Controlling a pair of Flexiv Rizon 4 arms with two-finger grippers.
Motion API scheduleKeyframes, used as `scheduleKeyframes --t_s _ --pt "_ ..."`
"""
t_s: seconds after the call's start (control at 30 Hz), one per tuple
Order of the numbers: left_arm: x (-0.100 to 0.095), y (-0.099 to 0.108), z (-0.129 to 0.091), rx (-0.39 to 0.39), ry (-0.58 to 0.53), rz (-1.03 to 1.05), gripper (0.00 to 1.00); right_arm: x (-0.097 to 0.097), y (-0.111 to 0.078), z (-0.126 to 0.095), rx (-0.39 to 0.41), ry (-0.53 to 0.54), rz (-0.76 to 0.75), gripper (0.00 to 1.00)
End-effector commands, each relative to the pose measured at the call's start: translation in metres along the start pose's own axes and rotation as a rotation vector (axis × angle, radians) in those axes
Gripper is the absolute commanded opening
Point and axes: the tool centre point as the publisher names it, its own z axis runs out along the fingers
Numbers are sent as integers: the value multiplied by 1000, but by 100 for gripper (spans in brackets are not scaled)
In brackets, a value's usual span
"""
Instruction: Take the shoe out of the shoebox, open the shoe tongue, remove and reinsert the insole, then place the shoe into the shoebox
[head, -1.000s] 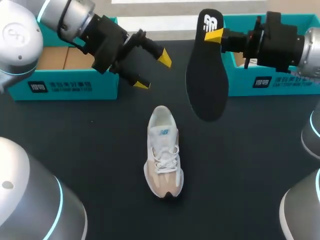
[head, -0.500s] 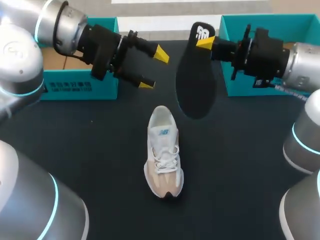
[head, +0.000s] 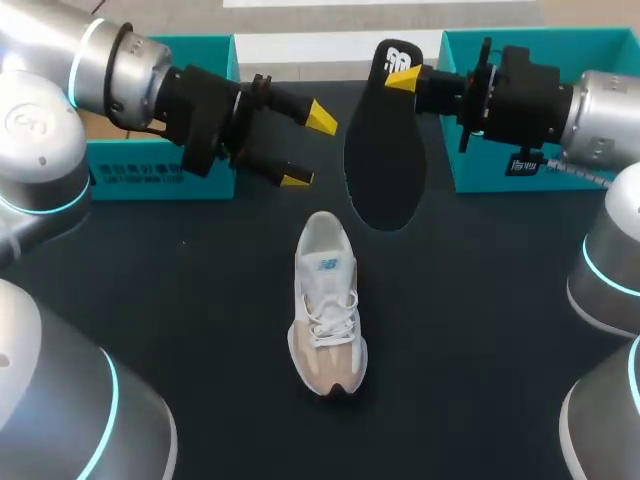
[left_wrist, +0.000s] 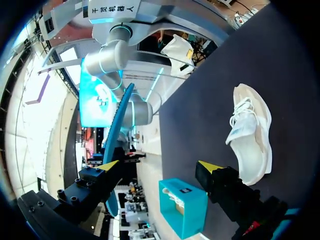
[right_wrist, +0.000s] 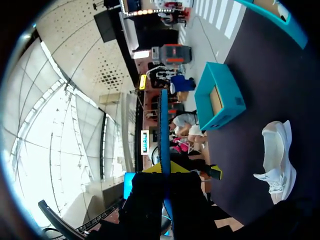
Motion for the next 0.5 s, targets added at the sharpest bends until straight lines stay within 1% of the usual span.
scheduleKeyframes --t_s 0.03,0.07,0.1,0.17,0.37,0.43,0.5 --pt "27 9 7 -5 -181 38 100 -12 -1 2 -32 5 39 0" --pt "28 9 7 6 -202 29 100 -14 -1 1 -36 4 47 0" --pt "31 10 8 -5 -207 27 100 -20 0 0 -35 -5 71 0" --pt "32 9 10 -11 -224 34 100 -25 1 2 -40 -5 101 0" --pt "26 4 12 -24 -230 43 100 -42 6 13 -20 -22 160 0" --pt "25 2 12 -30 -229 53 100 -48 7 19 -5 -55 188 0" --pt "23 -1 11 -34 -230 61 100 -54 8 23 -7 -49 198 0"
